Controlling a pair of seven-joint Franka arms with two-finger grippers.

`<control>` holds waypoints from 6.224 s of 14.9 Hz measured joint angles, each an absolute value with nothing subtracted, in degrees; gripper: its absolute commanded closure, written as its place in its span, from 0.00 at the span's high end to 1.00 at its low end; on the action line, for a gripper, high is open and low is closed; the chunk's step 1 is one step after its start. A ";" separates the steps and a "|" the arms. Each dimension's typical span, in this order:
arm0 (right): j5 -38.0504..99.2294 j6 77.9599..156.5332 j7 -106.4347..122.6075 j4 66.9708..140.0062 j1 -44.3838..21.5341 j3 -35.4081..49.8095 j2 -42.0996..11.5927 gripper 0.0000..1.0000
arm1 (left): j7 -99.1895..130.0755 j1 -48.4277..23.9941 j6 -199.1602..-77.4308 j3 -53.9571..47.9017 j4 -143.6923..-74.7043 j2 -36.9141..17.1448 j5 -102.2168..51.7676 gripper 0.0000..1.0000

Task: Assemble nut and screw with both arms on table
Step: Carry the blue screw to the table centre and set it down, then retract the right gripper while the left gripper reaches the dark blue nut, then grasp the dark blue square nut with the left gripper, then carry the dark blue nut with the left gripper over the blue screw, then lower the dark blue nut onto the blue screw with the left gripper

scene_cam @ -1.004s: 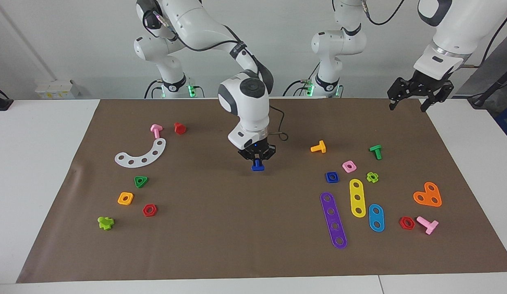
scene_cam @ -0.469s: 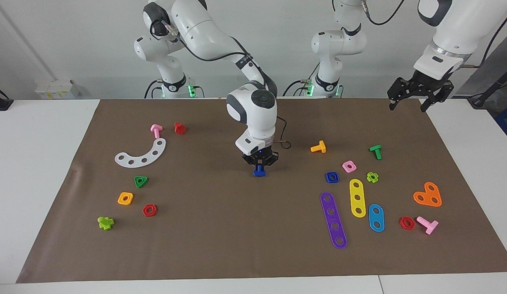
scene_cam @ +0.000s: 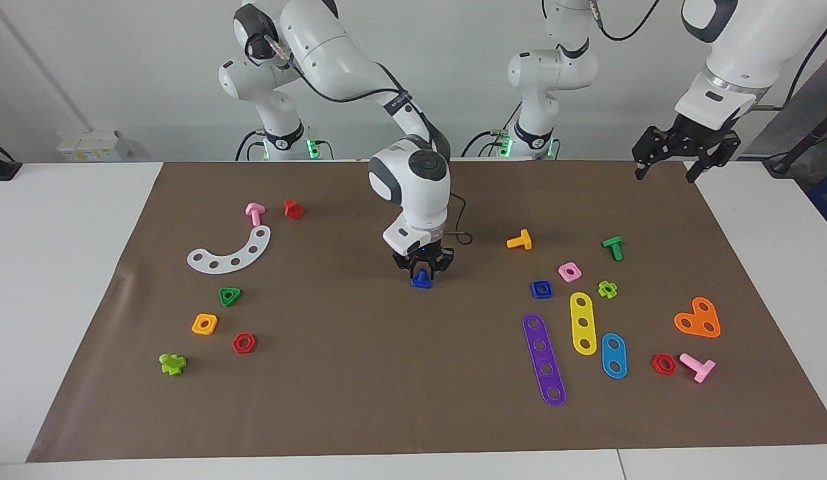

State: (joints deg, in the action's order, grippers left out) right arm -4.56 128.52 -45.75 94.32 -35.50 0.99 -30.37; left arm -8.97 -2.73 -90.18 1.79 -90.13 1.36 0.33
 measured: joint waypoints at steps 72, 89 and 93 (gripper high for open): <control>-0.02 88.69 -6.20 93.30 -0.43 0.22 2.59 1.00 | 32.88 -38.70 -128.00 -0.07 -98.48 -22.83 1.29 0.00; -0.02 89.04 -6.20 92.72 -0.38 0.20 2.75 1.00 | 32.87 -39.65 -132.39 -0.10 -101.31 -23.25 1.29 0.00; -0.02 89.04 -6.20 92.72 -0.38 0.20 2.75 1.00 | 32.88 -39.65 -134.46 -0.06 -102.33 -23.26 1.29 0.00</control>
State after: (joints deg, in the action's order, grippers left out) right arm -0.02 89.04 -6.20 92.72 -0.38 0.20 2.75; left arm 32.88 -39.65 -134.46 -0.06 -102.33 -23.26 1.29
